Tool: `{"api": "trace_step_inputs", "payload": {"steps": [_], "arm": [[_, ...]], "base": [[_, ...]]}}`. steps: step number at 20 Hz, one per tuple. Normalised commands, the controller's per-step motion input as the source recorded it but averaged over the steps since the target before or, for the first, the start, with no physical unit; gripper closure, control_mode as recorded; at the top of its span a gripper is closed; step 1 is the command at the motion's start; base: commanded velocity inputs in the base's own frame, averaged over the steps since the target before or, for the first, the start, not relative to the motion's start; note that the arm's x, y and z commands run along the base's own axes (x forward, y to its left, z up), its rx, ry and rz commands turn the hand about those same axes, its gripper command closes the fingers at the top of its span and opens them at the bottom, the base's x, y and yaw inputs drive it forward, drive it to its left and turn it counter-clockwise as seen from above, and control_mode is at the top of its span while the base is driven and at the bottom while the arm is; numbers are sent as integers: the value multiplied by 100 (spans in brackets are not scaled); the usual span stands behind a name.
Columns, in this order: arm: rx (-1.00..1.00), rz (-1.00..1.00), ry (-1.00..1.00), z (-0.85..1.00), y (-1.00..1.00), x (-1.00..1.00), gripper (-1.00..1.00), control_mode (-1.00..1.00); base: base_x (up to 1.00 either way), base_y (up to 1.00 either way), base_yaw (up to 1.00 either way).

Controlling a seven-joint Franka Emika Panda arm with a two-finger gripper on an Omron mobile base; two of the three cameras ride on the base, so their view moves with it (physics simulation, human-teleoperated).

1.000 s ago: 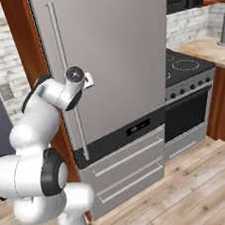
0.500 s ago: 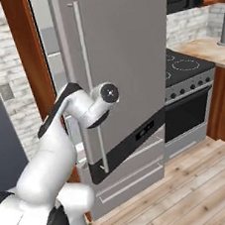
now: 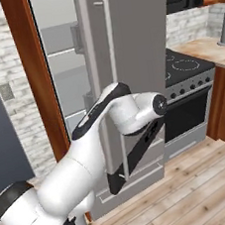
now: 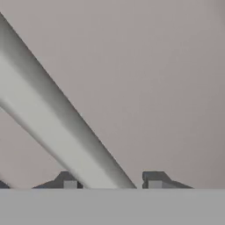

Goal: Retrieve a lemon from the fridge and place it on the cutting board with the fish.

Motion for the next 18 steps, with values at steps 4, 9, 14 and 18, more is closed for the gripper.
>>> {"api": "trace_step_inputs", "payload": {"steps": [4, 9, 14, 18], "arm": [[25, -6, 28, 0, -100, -11, 100, -100], [23, -1, 20, 0, -100, 0, 100, -100], [13, 4, 5, 0, -72, -2, -100, -100], [0, 1, 0, 0, -3, -1, -100, -100]], "base": [[0, 0, 0], [0, 0, 0], [0, 0, 0], [0, 0, 0]]}}
